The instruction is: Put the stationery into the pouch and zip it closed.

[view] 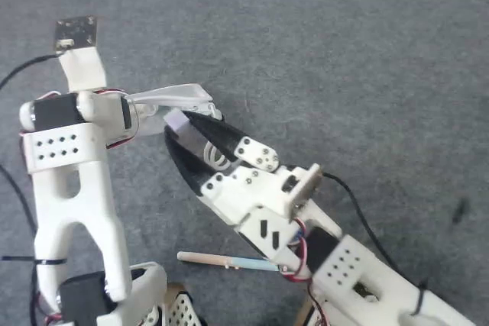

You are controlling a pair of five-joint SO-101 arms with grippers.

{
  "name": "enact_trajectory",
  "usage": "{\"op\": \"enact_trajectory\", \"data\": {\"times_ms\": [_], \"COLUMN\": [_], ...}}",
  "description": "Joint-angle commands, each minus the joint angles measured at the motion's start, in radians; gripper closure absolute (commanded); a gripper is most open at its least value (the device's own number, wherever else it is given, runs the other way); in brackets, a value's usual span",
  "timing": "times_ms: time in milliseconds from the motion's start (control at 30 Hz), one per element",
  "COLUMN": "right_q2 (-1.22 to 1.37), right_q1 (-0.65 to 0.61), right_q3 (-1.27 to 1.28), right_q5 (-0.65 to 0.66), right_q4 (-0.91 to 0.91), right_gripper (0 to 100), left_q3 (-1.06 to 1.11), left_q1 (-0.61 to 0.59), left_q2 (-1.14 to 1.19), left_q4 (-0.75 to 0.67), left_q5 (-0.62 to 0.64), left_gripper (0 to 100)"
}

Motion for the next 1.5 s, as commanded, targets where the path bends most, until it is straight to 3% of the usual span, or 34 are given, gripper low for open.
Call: {"op": "enact_trajectory", "data": {"times_ms": [0,167,633,867,1067,1267,1467], "right_q2": [0.119,0.269,0.613,0.642,0.641,0.641,0.641], "right_q1": [0.007,0.008,0.101,0.105,0.101,0.105,0.099], "right_q3": [-0.084,-0.118,-0.232,-0.227,-0.193,-0.175,-0.143], "right_q5": [-0.002,-0.002,-0.003,-0.002,-0.002,0.003,0.101], "right_q4": [-0.147,-0.278,-0.383,-0.38,-0.378,-0.378,-0.383], "right_gripper": [99.3,99.3,99.3,98.2,81.4,85.3,85.3], "left_q3": [0.062,0.062,0.062,0.07,0.079,0.079,0.079], "left_q1": [0.002,0.002,-0.003,-0.003,-0.005,-0.005,-0.005], "left_q2": [0.037,0.037,0.037,0.037,0.037,0.037,0.037], "left_q4": [-0.021,-0.021,-0.021,-0.021,-0.034,-0.034,-0.034], "left_q5": [-0.009,-0.009,-0.009,-0.009,-0.009,-0.009,-0.012], "left_gripper": [99,99,99,99,99,98,98]}}
